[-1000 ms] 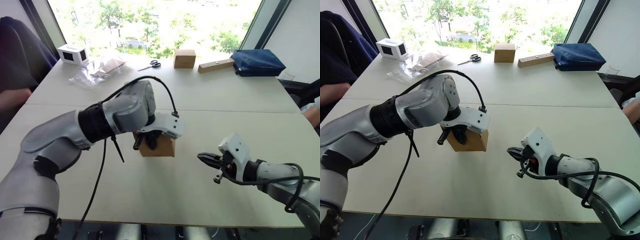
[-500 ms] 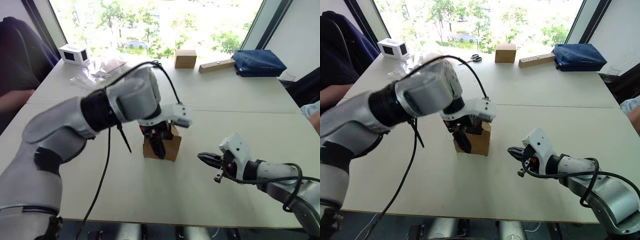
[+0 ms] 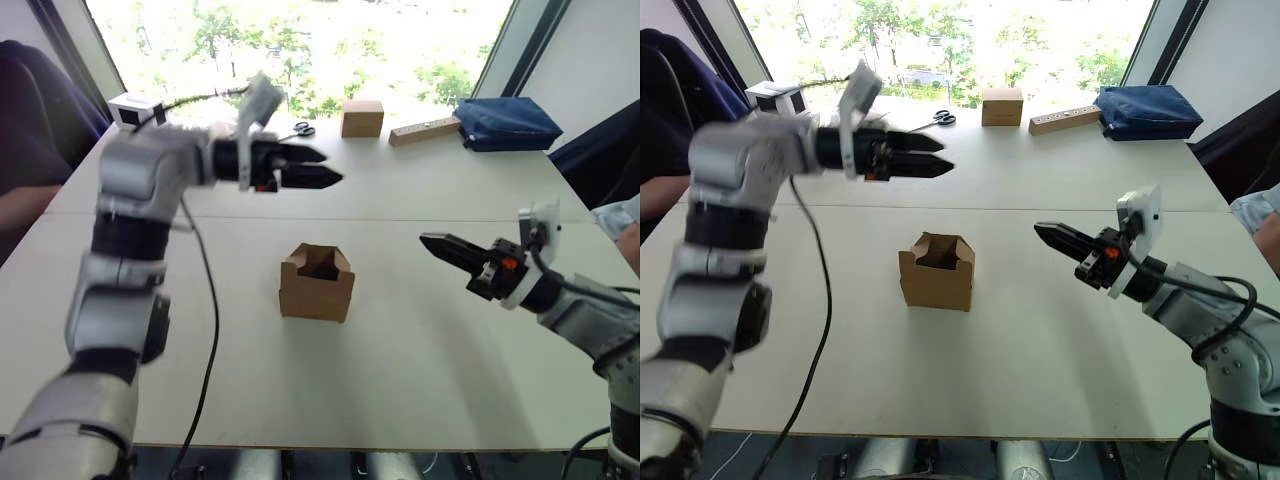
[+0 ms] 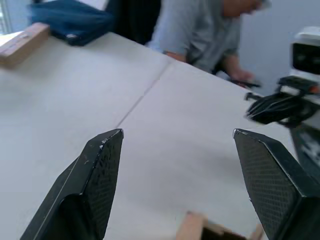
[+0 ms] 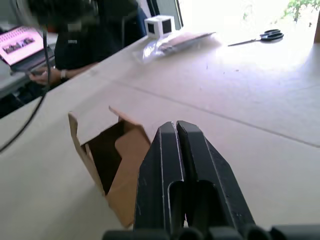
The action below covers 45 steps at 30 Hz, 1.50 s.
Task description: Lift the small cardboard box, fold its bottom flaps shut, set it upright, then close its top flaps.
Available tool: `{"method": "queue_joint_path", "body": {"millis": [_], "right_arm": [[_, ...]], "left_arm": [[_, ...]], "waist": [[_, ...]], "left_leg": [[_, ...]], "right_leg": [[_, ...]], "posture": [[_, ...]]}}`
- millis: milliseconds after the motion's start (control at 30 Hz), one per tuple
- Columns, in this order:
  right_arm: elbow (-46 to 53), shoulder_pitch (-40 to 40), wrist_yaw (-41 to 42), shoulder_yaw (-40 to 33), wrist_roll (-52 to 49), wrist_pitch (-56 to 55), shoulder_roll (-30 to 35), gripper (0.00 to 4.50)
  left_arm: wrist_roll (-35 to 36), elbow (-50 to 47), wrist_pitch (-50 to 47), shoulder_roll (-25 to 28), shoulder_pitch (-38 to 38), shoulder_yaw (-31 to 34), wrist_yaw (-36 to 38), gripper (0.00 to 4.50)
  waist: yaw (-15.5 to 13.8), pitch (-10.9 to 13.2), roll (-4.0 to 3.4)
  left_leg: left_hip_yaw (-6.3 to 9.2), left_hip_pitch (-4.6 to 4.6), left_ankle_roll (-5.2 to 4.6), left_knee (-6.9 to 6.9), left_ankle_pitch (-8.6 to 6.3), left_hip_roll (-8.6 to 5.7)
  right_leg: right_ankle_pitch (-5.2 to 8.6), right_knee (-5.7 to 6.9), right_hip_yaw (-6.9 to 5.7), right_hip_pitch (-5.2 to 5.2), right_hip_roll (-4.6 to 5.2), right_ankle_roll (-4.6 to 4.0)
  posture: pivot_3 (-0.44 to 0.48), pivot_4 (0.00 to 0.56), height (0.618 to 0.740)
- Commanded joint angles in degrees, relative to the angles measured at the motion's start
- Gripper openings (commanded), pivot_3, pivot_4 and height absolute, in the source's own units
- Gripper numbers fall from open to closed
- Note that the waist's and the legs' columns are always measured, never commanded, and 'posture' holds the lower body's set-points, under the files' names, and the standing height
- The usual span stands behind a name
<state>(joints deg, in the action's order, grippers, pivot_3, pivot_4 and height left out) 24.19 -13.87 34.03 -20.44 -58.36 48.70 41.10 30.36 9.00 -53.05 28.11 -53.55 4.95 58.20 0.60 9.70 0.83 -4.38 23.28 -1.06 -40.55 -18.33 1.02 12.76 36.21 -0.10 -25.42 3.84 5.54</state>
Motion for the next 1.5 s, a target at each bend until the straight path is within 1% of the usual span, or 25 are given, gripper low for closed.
{"method": "queue_joint_path", "body": {"millis": [33, 67, 100, 133, 200, 267, 300, 400, 533, 600, 667, 767, 933, 1133, 1500], "right_arm": [[-2.2, -3.5, 2.1, 1.1, 0.9, 0.3, 2.6, 0.00], [-2.4, -4.0, 2.9, 1.6, 1.7, 0.0, 3.2, 0.00], [-2.6, -4.3, 3.6, 2.2, 2.2, 0.1, 3.8, 0.00], [-2.6, -4.3, 4.6, 2.8, 2.8, -0.1, 4.5, 0.00], [-2.4, -4.0, 6.3, 3.5, 3.9, -0.6, 5.5, 0.00], [-1.8, -3.5, 7.3, 4.1, 4.5, -0.8, 5.8, 0.00], [-1.4, -3.4, 7.6, 4.4, 4.8, -0.9, 5.8, 0.00], [-0.5, -2.8, 8.5, 5.5, 5.8, -1.1, 5.8, 0.00], [1.8, -2.5, 9.1, 9.8, 7.8, -1.7, 4.6, 0.00], [2.1, -3.0, 8.9, 11.4, 8.7, -1.7, 4.2, 0.00], [1.6, -4.2, 8.9, 14.9, 12.6, -3.6, 4.0, 0.00], [0.6, -6.1, 9.7, 18.3, 15.5, -4.7, 3.2, 0.00], [-2.4, -9.4, 10.5, 23.0, 21.0, -7.5, 1.3, 0.00], [-6.2, -12.3, 12.8, 26.7, 25.9, -10.5, -0.7, 0.00], [-10.4, -16.8, 17.7, 31.5, 31.1, -12.8, -3.4, 0.00]], "left_arm": [[4.3, -11.6, 1.3, -0.2, 7.0, 8.0, -6.1, 3.10], [5.5, -12.5, -0.1, -0.4, 9.0, 9.5, -7.6, 2.93], [6.0, -13.9, 0.8, -0.5, 11.7, 10.4, -8.2, 2.46], [7.0, -15.1, 0.4, -0.4, 13.8, 11.1, -8.8, 2.09], [7.7, -17.4, 1.4, -0.1, 18.4, 11.4, -8.8, 1.21], [9.4, -18.6, 1.5, -0.1, 21.8, 11.9, -8.6, 0.39], [10.0, -19.0, 1.8, -0.1, 23.0, 11.9, -8.5, 0.07], [10.1, -19.4, 3.5, 0.5, 25.4, 10.6, -7.6, 0.01], [7.0, -18.9, 6.9, 3.5, 27.6, 3.8, -2.9, 0.01], [6.2, -18.3, 8.0, 4.4, 27.3, 1.3, -1.7, 0.01], [3.5, -16.2, 10.4, 5.1, 25.6, -2.4, 0.1, 0.01], [1.3, -11.7, 12.7, 5.0, 22.6, -5.4, 1.5, 0.01], [-1.1, -7.2, 16.7, 5.1, 19.6, -7.8, 4.5, 0.01], [-3.4, -5.3, 19.5, 5.9, 18.0, -9.9, 8.0, 0.01], [-10.5, -2.7, 24.9, 7.1, 13.8, -16.2, 12.6, 0.01]], "waist": [[-0.1, 0.0, 0.05], [-0.3, 0.0, 0.04], [-0.5, 0.0, 0.04], [-0.7, 0.0, 0.03], [-1.0, 0.0, 0.03], [-1.3, 0.0, 0.04], [-1.4, 0.0, 0.04], [-1.4, 0.0, 0.04], [-1.2, 0.0, 0.04], [-1.2, 0.0, 0.03], [-1.2, 0.0, 0.03], [-1.3, 0.0, 0.03], [-1.1, 0.0, 0.03], [-1.1, 0.0, 0.03], [-1.2, 0.0, 0.03]], "left_leg": [[0.02, 0.04, 0.05, -0.01, 0.03, -0.02], [0.01, 0.03, 0.05, -0.01, 0.03, -0.06], [0.01, 0.02, 0.05, -0.01, 0.03, -0.13], [0.01, 0.00, 0.03, -0.01, 0.02, -0.18], [-0.01, -0.08, -0.05, -0.01, -0.03, -0.22], [-0.02, -0.11, -0.06, -0.01, -0.04, -0.24], [-0.01, -0.11, -0.06, -0.02, -0.04, -0.25], [0.00, -0.10, -0.07, -0.03, -0.04, -0.26], [-0.01, -0.14, -0.20, -0.03, -0.12, -0.26], [-0.01, -0.16, -0.20, -0.03, -0.12, -0.26], [-0.01, -0.16, -0.21, -0.03, -0.12, -0.26], [-0.02, -0.16, -0.21, -0.03, -0.12, -0.29], [-0.03, -0.15, -0.22, -0.03, -0.13, -0.30], [-0.03, -0.15, -0.22, -0.03, -0.13, -0.29], [-0.03, -0.13, -0.22, -0.03, -0.13, -0.29]], "right_leg": [[-0.01, -0.02, -0.04, 0.00, 0.01, 0.01], [-0.01, -0.03, -0.04, 0.01, 0.06, 0.01], [-0.01, -0.02, -0.06, 0.04, 0.17, 0.01], [-0.01, -0.02, -0.09, 0.08, 0.21, 0.01], [-0.02, -0.06, -0.08, 0.17, 0.26, 0.01], [-0.02, -0.08, -0.09, 0.22, 0.26, 0.01], [-0.02, -0.08, -0.09, 0.22, 0.26, 0.01], [-0.02, -0.08, -0.10, 0.23, 0.27, 0.01], [-0.02, -0.08, -0.10, 0.24, 0.25, 0.01], [-0.02, -0.07, -0.10, 0.25, 0.23, 0.01], [-0.01, -0.08, -0.10, 0.25, 0.23, 0.01], [-0.01, -0.08, -0.11, 0.26, 0.23, 0.00], [-0.01, -0.11, -0.12, 0.25, 0.21, 0.01], [-0.01, -0.10, -0.12, 0.24, 0.18, 0.01], [-0.01, -0.11, -0.12, 0.24, 0.16, 0.01]], "posture": [[0.000, 0.150, 0.740], [0.000, 0.150, 0.740], [0.000, 0.150, 0.740], [0.000, 0.150, 0.740], [0.000, 0.150, 0.740], [0.000, 0.150, 0.740], [0.000, 0.150, 0.740], [0.000, 0.150, 0.740], [0.000, 0.150, 0.740], [0.000, 0.150, 0.740], [0.000, 0.150, 0.740], [0.000, 0.150, 0.740], [0.000, 0.150, 0.740], [0.000, 0.150, 0.740], [0.000, 0.150, 0.740]]}}
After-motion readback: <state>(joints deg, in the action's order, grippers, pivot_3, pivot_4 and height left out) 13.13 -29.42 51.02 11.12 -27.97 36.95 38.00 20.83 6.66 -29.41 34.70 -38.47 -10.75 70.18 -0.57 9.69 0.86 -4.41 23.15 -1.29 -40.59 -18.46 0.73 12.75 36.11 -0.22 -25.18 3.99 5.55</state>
